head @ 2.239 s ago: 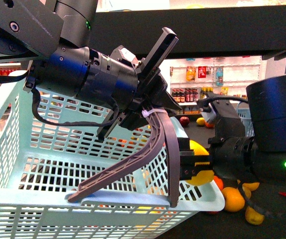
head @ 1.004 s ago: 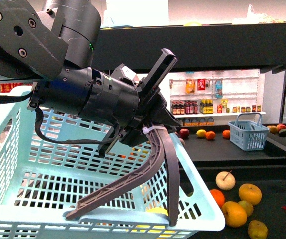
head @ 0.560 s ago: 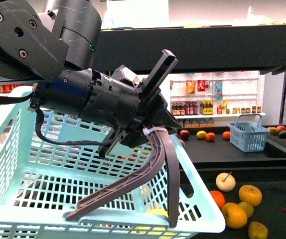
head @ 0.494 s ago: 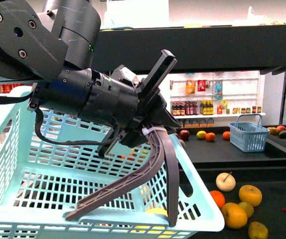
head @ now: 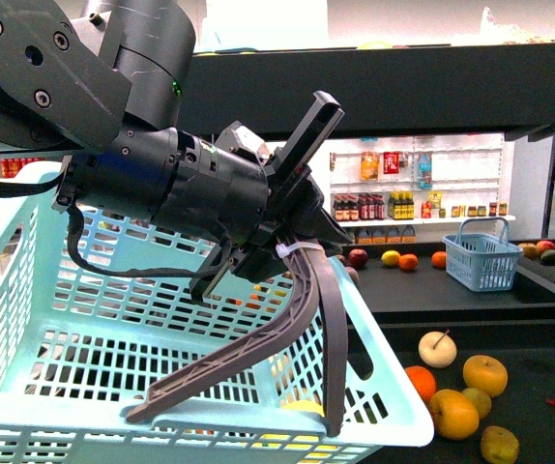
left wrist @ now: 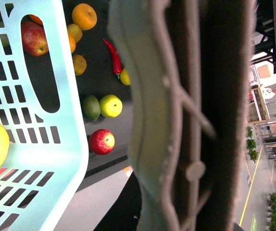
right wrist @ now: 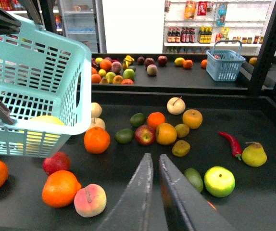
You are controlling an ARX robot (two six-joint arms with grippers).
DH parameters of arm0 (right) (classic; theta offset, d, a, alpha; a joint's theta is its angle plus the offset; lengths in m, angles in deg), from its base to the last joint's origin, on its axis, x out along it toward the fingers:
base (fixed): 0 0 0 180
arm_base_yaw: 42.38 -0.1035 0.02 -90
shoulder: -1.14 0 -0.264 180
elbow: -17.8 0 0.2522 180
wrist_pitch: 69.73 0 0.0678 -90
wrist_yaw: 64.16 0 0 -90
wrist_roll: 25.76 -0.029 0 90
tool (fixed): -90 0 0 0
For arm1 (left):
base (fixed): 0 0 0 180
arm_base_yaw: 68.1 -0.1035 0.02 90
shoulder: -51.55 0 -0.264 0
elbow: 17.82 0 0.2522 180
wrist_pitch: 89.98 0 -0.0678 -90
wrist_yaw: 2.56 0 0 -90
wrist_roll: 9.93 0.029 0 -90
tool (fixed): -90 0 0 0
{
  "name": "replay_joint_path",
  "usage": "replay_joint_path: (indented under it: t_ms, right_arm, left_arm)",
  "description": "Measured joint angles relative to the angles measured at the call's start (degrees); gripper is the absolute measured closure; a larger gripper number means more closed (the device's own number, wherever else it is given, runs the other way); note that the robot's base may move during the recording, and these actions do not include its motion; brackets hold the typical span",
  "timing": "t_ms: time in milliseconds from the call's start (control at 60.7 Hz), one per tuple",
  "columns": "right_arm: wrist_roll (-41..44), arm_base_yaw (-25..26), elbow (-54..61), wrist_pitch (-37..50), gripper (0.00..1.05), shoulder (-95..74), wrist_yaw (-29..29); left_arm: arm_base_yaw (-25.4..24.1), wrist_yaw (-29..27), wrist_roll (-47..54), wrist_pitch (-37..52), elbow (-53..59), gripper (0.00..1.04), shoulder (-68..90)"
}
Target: Pick lemon from shelf
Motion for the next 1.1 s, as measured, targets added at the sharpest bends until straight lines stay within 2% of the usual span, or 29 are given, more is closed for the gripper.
replay_joint_path:
  t_ms: [115, 198, 296, 477, 659, 1103]
  right_arm:
    - [0.0, 0.0, 0.0, 0.0, 0.59, 0.0, 0.0]
    - [0.0, 0.0, 0.0, 0.0, 0.45, 0.0, 0.0]
    - [0.0, 0.0, 0.0, 0.0, 0.29, 0.0, 0.0]
    - [0.0, 0.0, 0.0, 0.0, 0.01, 0.0, 0.0]
    - [0.0, 0.0, 0.0, 0.0, 0.02, 0.0, 0.0]
    - [0.0, 0.0, 0.0, 0.0, 0.02, 0.0, 0.0]
  left_arm:
    - [0.0, -0.5, -0.2, 0.2, 0.0, 0.95, 0.0]
    - [0.2, -8.0, -4.6, 6.6, 1.3, 0.95, 0.0]
    - [-0.3, -17.2, -7.6, 8.4, 1.3, 0.95, 0.1]
    - [-4.7, -25.7, -14.6, 10.5, 1.3, 0.96, 0.1]
    - [-12.2, -29.9, -23.1, 17.9, 3.1, 0.97, -0.6]
    - [-27.2, -27.0, -38.3, 35.8, 7.9, 0.98, -1.3]
